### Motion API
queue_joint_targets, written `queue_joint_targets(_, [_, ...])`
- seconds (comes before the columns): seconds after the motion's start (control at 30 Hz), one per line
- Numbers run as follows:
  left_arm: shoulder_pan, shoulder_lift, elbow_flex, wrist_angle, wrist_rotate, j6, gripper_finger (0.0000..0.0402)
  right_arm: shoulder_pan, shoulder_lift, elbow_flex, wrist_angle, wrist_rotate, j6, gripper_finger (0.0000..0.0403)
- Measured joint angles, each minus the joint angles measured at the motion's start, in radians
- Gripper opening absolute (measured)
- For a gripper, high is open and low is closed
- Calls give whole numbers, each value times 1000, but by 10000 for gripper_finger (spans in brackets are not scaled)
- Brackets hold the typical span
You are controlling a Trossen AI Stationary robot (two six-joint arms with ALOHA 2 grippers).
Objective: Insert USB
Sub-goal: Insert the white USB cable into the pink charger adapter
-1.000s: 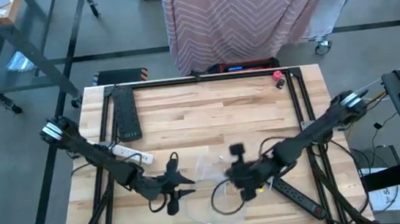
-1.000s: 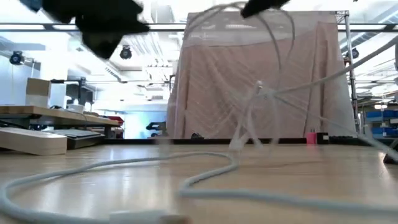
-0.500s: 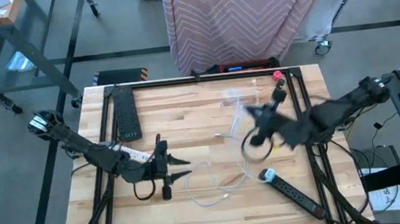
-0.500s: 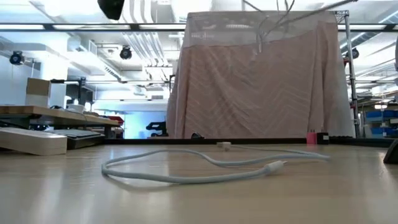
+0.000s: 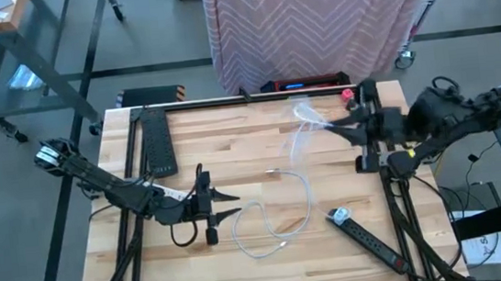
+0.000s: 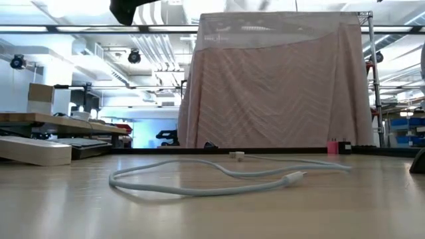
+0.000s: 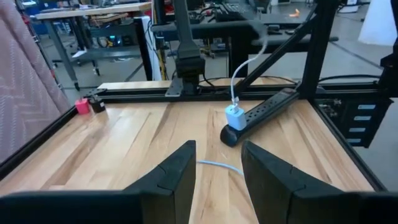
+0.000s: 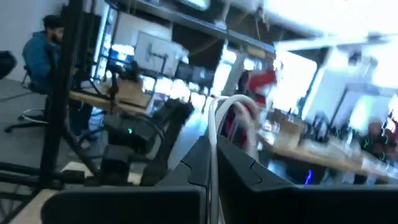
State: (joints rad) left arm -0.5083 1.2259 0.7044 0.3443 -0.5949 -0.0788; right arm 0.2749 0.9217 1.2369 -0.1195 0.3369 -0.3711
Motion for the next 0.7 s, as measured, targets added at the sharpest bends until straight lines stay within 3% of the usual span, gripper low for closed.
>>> queue_joint_targets(0.07, [0, 2, 0, 0, 1, 0, 116, -1, 2, 0, -4, 88, -38, 2])
queue_joint_targets(0.17, [0, 3, 0, -4, 2, -11, 116, -7, 12, 0, -71, 320, -47, 2])
queue_joint_targets(0.23, [0, 3, 0, -8, 2, -15, 116, -8, 21, -3, -173, 465, -13, 2])
queue_joint_targets(0.3, [0, 3, 0, -7, 3, -16, 116, -8, 34, -4, -310, 540, 86, 2])
queue_joint_targets(0.37, [0, 4, 0, -7, 3, -16, 116, -8, 47, -5, -432, 523, 223, 2])
queue_joint_targets(0.47, [8, 20, 0, 2, 3, -16, 117, -8, 70, -7, -508, 349, 348, 2])
queue_joint_targets(0.57, [28, 56, 0, 54, 4, -23, 118, -7, 103, -9, -501, 144, 368, 2])
queue_joint_targets(0.7, [61, 129, 0, 151, 35, -27, 132, -7, 146, -9, -467, 85, 359, 2])
